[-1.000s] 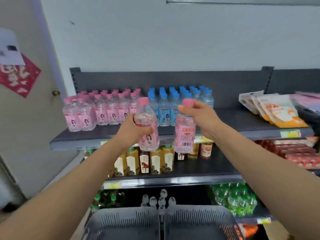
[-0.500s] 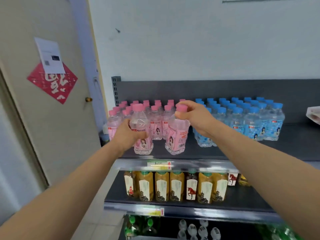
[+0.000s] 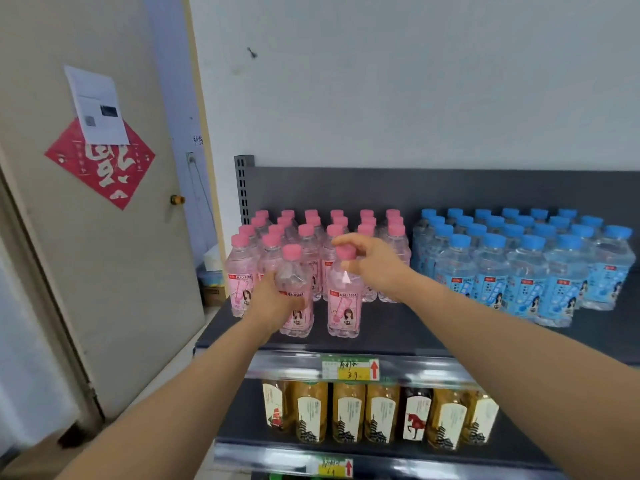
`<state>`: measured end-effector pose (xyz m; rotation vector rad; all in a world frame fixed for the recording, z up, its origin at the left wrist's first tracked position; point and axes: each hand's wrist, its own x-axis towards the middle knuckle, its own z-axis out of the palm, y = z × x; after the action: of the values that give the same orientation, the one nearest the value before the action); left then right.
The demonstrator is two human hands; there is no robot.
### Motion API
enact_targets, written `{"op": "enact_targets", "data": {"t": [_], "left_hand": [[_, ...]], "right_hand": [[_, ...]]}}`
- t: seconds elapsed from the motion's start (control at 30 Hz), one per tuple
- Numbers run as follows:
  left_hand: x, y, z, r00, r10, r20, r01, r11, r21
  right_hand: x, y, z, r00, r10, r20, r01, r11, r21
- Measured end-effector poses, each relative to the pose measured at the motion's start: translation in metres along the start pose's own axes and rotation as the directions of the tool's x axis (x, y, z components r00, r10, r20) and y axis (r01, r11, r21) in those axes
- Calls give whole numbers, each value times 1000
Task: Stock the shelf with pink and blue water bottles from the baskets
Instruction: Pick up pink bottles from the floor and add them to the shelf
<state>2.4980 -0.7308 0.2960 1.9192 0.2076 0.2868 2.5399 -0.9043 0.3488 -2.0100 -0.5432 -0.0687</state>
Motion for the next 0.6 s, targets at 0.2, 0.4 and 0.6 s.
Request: {"op": "enact_targets", "data": {"t": [0.2, 0.4, 0.6], "left_hand": [[6, -5, 1, 1000, 6, 19, -8, 992, 125], [3, -18, -10, 997, -72, 25, 62, 955, 291], [12, -30, 1, 997, -73, -36, 79, 973, 215]], "right_hand": [[5, 9, 2, 999, 25, 31, -25, 1000, -3], [-16, 32, 6, 971, 214, 105, -203, 973, -111], [-17, 51, 18, 956, 280, 86, -248, 930, -269]]}}
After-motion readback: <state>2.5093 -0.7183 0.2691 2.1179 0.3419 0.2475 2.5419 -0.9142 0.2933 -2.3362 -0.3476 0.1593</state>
